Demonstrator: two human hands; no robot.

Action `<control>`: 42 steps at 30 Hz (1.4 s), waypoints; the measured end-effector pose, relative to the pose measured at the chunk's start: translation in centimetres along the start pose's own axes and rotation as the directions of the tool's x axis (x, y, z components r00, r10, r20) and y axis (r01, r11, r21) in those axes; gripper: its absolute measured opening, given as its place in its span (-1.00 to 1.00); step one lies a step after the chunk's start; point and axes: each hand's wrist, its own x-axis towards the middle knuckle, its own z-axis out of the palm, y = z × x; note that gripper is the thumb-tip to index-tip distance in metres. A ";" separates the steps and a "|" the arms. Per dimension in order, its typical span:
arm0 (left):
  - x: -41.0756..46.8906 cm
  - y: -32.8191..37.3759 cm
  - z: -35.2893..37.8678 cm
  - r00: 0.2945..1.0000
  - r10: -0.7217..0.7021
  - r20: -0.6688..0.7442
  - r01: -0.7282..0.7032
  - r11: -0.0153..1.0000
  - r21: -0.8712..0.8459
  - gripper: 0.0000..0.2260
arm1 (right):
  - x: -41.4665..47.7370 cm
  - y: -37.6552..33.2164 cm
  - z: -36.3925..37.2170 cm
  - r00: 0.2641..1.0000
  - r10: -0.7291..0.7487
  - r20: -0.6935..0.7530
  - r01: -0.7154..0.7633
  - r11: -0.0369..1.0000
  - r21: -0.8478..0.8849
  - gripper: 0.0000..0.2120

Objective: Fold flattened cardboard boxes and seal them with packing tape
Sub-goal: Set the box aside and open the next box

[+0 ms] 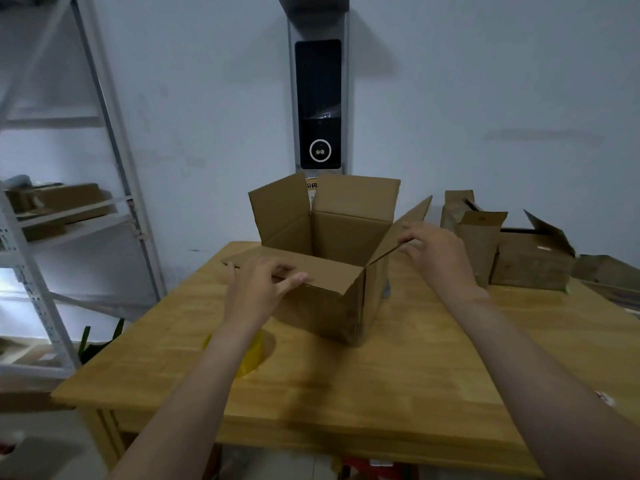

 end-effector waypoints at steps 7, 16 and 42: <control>1.9 -1.9 -2.1 0.917 -0.369 -0.154 0.302 0.892 -0.337 -0.05 | -0.5 -2.1 1.2 0.985 0.128 0.115 -0.164 0.906 0.391 -0.23; 7.2 -1.1 -0.7 0.952 -0.284 -0.117 0.172 0.808 -0.564 -0.76 | -0.5 -4.2 4.9 0.961 0.198 0.195 -0.264 0.871 0.414 -0.35; 12.6 -1.0 8.9 0.966 0.062 0.250 -0.009 0.978 -0.208 -0.41 | 5.8 3.6 10.2 0.908 0.310 0.281 -0.293 0.951 -0.100 -0.29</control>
